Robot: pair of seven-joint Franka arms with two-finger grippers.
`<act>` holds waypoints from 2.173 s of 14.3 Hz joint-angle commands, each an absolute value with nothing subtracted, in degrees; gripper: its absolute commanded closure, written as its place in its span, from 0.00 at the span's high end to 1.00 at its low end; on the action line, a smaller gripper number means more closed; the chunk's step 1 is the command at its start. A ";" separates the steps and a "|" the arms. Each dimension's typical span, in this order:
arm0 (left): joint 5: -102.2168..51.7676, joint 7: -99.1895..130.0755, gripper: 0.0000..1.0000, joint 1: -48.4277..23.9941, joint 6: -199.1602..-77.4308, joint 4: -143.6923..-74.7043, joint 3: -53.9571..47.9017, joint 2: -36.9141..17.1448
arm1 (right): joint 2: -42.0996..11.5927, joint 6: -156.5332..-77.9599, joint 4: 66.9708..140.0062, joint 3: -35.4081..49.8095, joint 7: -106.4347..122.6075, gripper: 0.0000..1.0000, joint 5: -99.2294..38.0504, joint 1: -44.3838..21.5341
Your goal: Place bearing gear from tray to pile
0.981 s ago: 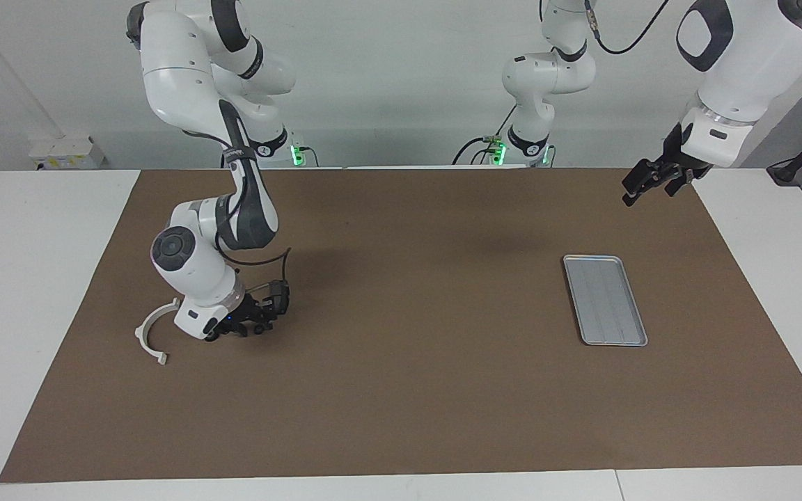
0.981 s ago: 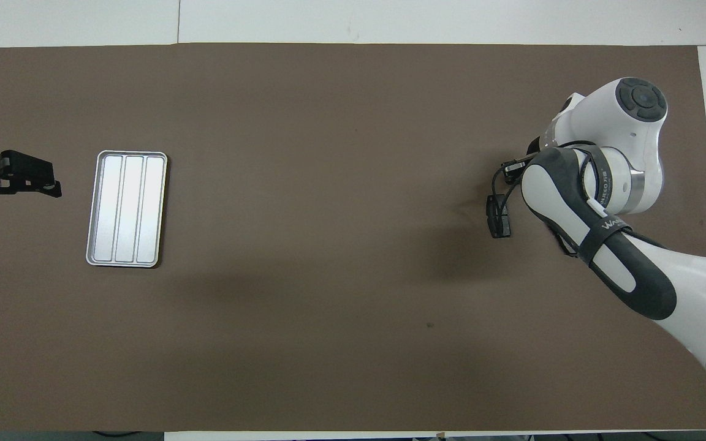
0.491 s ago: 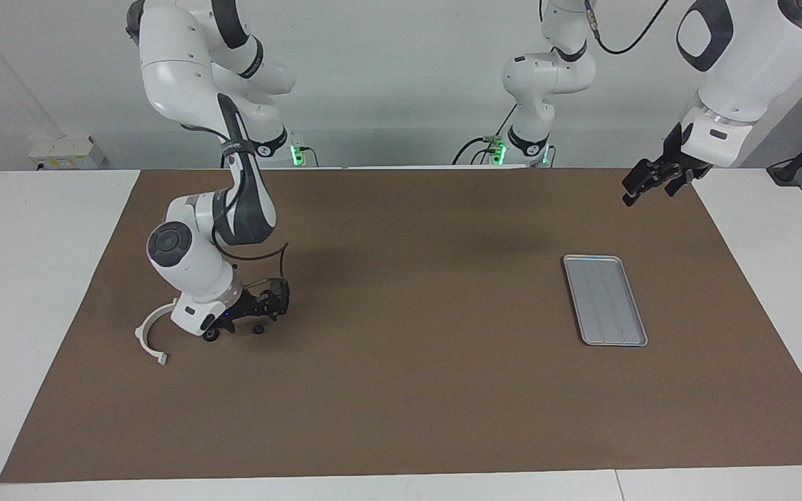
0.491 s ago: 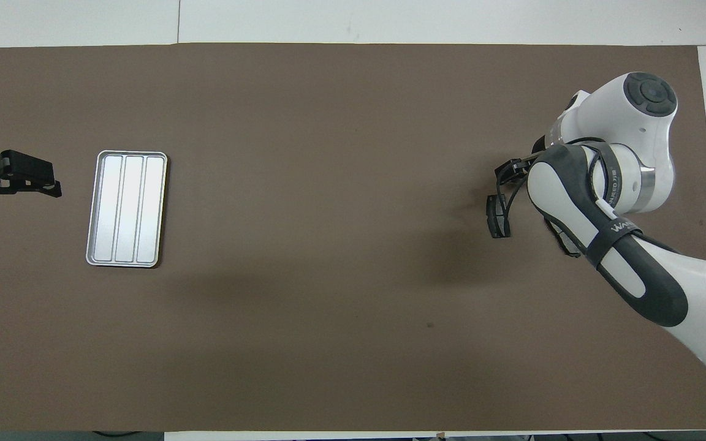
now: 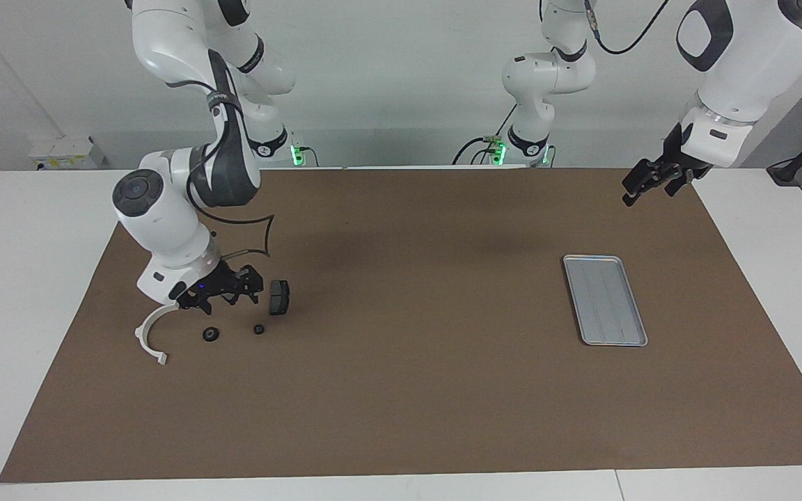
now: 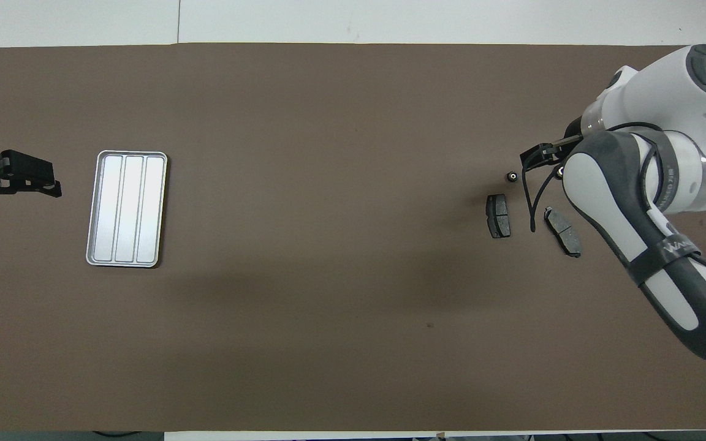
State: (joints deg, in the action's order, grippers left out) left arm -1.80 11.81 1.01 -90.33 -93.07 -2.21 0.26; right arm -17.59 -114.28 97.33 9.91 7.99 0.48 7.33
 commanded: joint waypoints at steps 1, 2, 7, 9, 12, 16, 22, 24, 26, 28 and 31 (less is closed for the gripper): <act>-2.81 11.60 1.00 0.79 -90.18 -93.43 -1.93 0.88 | -14.78 -106.99 93.61 9.32 6.77 1.00 2.02 9.31; -2.81 11.60 1.00 0.79 -90.18 -93.43 -1.93 0.88 | -12.68 -105.14 93.43 8.97 6.16 1.00 2.11 10.19; -2.81 11.60 1.00 0.79 -90.18 -93.43 -1.93 0.88 | -3.18 -95.73 93.78 8.79 5.63 1.00 2.46 12.92; -2.81 11.60 1.00 0.79 -90.18 -93.43 -1.93 0.88 | -1.50 -94.49 93.95 8.79 5.36 1.00 2.11 13.01; -2.81 11.60 1.00 0.79 -90.18 -93.43 -1.93 0.88 | 0.70 -92.47 95.27 8.70 5.27 1.00 1.93 13.10; -2.81 11.60 1.00 0.79 -90.18 -93.43 -1.93 0.88 | 1.67 -92.81 94.49 9.58 2.29 1.00 1.58 11.78; -2.81 11.60 1.00 0.79 -90.26 -93.43 -1.93 0.88 | 4.31 -93.07 94.66 9.59 2.46 1.00 -0.88 5.55; -2.81 11.60 1.00 0.79 -90.18 -93.43 -1.93 0.88 | 4.22 -92.81 94.31 2.07 2.37 1.00 -0.53 -1.28; -2.81 11.60 1.00 0.79 -90.18 -93.43 -1.93 0.88 | 3.96 -92.99 94.13 -5.07 2.98 1.00 -0.44 -4.91; -2.81 11.60 1.00 0.79 -90.18 -93.43 -1.93 0.88 | 3.78 -92.29 93.96 -5.36 2.90 1.00 -0.27 -4.57; -2.81 11.60 1.00 0.79 -90.18 -93.43 -1.93 0.88 | 3.95 -90.79 93.96 -4.23 2.90 1.00 -0.44 -2.12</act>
